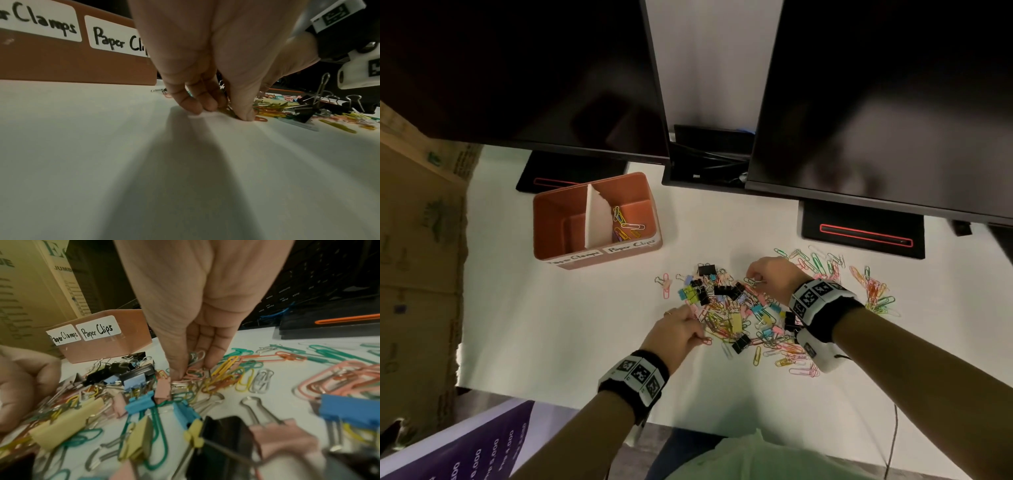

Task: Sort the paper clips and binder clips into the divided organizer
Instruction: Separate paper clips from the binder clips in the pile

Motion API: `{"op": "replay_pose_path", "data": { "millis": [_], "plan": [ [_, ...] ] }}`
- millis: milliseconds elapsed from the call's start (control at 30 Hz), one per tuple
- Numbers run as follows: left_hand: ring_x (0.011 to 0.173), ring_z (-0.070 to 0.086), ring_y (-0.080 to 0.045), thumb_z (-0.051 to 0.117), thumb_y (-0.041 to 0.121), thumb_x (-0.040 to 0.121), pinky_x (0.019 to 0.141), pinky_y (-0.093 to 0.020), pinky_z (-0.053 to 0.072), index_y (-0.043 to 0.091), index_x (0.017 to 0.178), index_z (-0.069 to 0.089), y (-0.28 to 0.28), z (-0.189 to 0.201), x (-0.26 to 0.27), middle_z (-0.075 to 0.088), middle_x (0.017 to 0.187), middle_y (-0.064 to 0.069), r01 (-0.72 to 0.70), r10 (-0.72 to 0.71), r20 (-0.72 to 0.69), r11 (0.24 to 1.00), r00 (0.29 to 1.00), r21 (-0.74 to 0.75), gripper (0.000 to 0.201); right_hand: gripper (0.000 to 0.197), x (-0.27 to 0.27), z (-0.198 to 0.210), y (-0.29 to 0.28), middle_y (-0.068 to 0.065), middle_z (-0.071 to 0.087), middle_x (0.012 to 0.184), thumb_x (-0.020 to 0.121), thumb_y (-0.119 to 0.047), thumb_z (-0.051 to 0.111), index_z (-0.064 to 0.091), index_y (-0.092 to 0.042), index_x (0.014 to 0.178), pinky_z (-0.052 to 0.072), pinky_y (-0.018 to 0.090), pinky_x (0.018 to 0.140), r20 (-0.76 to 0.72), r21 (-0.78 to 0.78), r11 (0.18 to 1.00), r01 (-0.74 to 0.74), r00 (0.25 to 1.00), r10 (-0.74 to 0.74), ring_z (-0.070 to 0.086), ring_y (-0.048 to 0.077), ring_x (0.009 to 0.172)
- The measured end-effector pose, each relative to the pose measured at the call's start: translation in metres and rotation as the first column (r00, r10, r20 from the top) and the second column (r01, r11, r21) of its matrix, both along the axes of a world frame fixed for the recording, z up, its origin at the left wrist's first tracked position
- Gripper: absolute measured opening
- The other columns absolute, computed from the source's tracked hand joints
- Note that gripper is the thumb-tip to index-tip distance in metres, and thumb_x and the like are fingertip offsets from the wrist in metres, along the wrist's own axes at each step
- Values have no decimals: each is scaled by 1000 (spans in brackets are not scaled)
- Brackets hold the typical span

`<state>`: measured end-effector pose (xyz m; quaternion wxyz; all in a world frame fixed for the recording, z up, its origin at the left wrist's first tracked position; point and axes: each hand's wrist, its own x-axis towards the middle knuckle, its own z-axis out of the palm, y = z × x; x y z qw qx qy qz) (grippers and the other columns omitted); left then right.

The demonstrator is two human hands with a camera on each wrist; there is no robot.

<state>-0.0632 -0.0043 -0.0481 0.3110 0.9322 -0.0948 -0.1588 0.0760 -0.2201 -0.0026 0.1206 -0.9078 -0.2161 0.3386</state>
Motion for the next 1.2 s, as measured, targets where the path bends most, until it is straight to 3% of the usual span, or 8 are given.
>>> {"op": "replay_pose_path", "data": {
  "millis": [400, 533, 733, 867, 967, 1067, 1200],
  "plan": [
    [76, 58, -25, 72, 9, 75, 69, -27, 43, 11, 76, 65, 12, -1, 4, 65, 85, -6, -3, 0, 78, 999, 997, 44, 8, 24, 0, -1, 6, 10, 59, 115, 91, -15, 50, 64, -11, 111, 43, 32, 91, 12, -78, 997, -17, 1000, 18, 52, 26, 110],
    [70, 58, -25, 72, 2, 73, 67, -29, 48, 12, 75, 62, 15, 1, 4, 63, 78, -5, -27, 25, 104, 999, 994, 26, 14, 22, -3, -3, 5, 11, 56, 116, 92, -15, 51, 64, -10, 109, 43, 32, 88, 21, -60, 998, -25, 999, 27, 54, 27, 107],
    [68, 61, -24, 70, 0, 73, 64, -21, 43, 10, 76, 62, 19, 2, 10, 61, 84, -7, -57, 54, 98, 998, 994, 25, 13, 22, -4, -3, 3, 8, 63, 114, 91, -15, 52, 64, -11, 108, 47, 33, 89, 1, -47, 999, -19, 1000, 19, 58, 25, 104],
    [74, 51, -12, 69, 3, 76, 67, -13, 39, 8, 77, 62, 22, 1, 14, 56, 94, -4, -135, 136, 30, 991, 990, -16, 8, 21, -5, -2, 1, 7, 63, 114, 91, -16, 53, 64, -12, 108, 47, 33, 90, 1, -40, 999, -22, 1000, 22, 57, 24, 104],
    [67, 50, -13, 66, 0, 76, 66, -21, 42, 6, 77, 62, 21, 0, 18, 53, 79, 3, -189, 185, -74, 981, 980, -51, 7, 22, -6, 1, 0, 7, 62, 115, 92, -17, 51, 63, -12, 110, 46, 33, 90, 13, -19, 999, -27, 1000, 27, 56, 24, 106],
    [60, 49, -3, 63, -1, 77, 62, -12, 40, 9, 81, 62, 19, -4, 20, 53, 69, 14, -243, 226, -168, 966, 960, -90, 11, 21, -4, 6, -1, 6, 63, 113, 93, -17, 49, 63, -12, 109, 45, 32, 88, 45, 21, 999, -25, 999, 24, 56, 23, 104],
    [63, 54, -5, 63, -4, 76, 68, -23, 45, 8, 83, 68, 22, 2, 18, 59, 76, 6, -194, 172, -175, 973, 969, -121, 14, 19, 2, 22, 1, 5, 64, 111, 94, -18, 49, 63, -14, 106, 46, 31, 87, 99, 64, 997, -37, 995, 31, 57, 22, 101]
  ]
}}
